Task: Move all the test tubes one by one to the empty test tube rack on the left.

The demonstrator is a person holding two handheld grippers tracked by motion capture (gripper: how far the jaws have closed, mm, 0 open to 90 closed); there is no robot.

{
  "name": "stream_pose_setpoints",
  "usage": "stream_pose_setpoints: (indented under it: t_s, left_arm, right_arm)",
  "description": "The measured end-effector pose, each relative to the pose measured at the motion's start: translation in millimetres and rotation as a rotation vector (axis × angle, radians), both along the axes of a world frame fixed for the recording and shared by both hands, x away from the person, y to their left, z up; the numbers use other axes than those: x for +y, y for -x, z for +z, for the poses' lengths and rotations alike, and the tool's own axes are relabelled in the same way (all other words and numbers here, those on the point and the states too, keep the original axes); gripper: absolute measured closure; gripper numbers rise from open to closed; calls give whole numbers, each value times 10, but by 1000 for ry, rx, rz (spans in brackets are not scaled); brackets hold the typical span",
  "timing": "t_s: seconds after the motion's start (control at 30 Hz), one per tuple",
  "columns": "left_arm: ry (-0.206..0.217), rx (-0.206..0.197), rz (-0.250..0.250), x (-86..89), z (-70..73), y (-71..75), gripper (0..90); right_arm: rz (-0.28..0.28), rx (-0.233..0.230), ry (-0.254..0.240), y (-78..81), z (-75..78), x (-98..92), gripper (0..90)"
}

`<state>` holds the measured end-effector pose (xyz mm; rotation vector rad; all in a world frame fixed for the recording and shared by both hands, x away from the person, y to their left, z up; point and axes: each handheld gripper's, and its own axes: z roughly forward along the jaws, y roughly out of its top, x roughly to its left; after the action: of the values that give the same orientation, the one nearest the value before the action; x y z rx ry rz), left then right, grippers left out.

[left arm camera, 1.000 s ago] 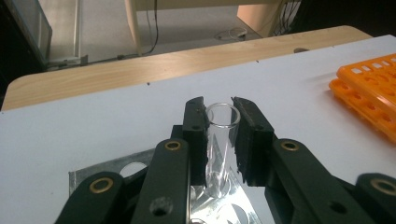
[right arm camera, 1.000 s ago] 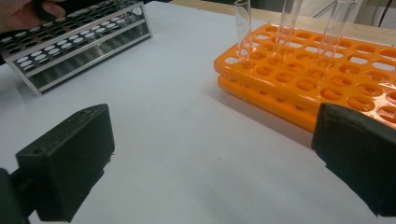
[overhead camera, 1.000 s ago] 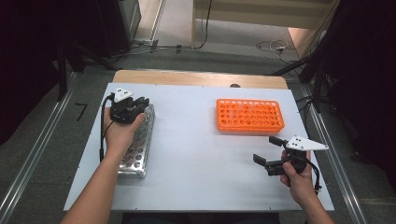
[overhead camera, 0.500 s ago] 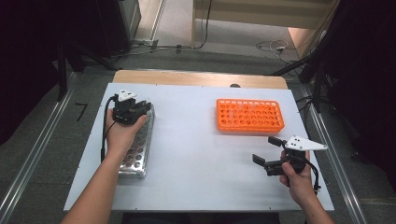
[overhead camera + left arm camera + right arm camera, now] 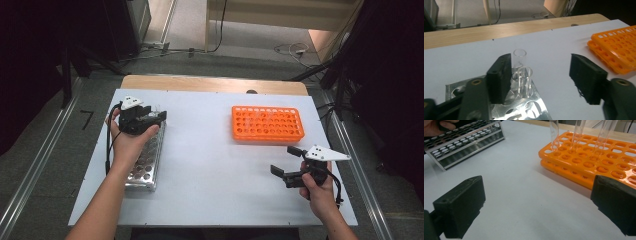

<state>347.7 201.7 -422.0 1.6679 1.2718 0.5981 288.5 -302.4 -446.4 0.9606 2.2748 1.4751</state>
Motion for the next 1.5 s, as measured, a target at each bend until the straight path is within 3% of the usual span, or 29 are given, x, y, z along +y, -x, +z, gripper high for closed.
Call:
stream_pose_setpoints:
  t_s: [0.17,0.43,0.83,1.1,1.3,1.5]
  left_arm:
    - [24,-13,-18,-36,13,108,162]
    - [41,-21,-75,-100,34,270,22]
    - [61,-62,-154,-251,78,558,0]
    - [76,-79,-195,-346,76,726,0]
    - [83,-80,-216,-419,34,826,0]
    - [101,-94,-240,-444,26,895,0]
  right_arm:
    - [-3,0,1,-3,7,11,0]
    - [-6,-4,3,-26,18,40,0]
    - [-10,-4,1,-98,54,83,0]
    - [-35,-3,-5,-228,103,90,0]
    - [-64,-16,-3,-370,154,119,7]
    - [-96,5,-5,-568,114,170,38]
